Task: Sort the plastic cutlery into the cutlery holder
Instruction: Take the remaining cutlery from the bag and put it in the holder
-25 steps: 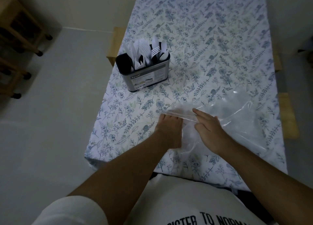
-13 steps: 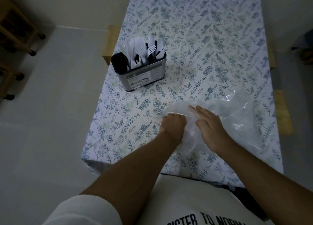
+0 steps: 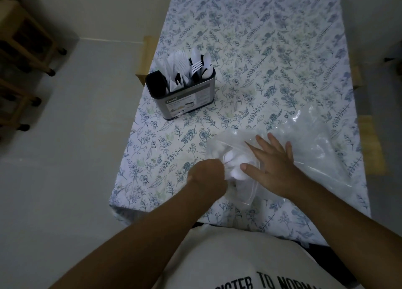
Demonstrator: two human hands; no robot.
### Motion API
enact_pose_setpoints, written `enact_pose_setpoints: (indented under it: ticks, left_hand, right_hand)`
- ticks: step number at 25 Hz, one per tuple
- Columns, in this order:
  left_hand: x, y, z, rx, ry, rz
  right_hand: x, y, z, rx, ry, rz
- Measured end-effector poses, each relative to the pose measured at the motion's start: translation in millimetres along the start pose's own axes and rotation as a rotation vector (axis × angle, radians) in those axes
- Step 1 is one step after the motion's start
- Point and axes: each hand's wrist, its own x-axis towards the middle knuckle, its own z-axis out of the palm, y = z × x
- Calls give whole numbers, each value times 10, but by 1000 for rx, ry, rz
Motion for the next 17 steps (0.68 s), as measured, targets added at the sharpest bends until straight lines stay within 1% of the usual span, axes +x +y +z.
enact_pose_setpoints:
  ticks: [3,5,6,7,10,11,12,13,14,15,16,17]
  left_hand:
    - [-161,-313,78,-101,41,-122]
    - [-246,-447,157,-192,56,-180]
    - [-272,-468,188,-249,60,-197]
    - [-289,-476,218,-300,65,-212]
    - [-337,-528,277,-359,89,-267]
    - [-371,-568,291,-362,88,-294]
    - [-413,-621,311,-373,92,-319]
    - [-457,-675,323,-392,104,-340]
    - [-492,-730,333,-415,121,-359]
    - [-519,-763,319,-448,136,-377]
    - [-528,-778,285,-487,152,-386]
    - [-520,-769,234,-519,168,-378]
  right_hand:
    - [39,-68,-140,-167,48,-22]
    - [22,-255,-173,-144,137,-121]
    - [0,-393,-137,-57,165,-172]
    - [-12,-533,-53,108,173,-189]
    - [17,-805,189,803,103,-37]
    - [63,-794,237,906,114,-11]
    - [111,-729,275,906,124,0]
    - [172,-620,316,844,135,21]
    - [248,-482,366,729,147,27]
    - [317,-346,427,559,156,-4]
    - [362,-241,495,356,144,-76]
    - [379,-186,552,162,96,-165]
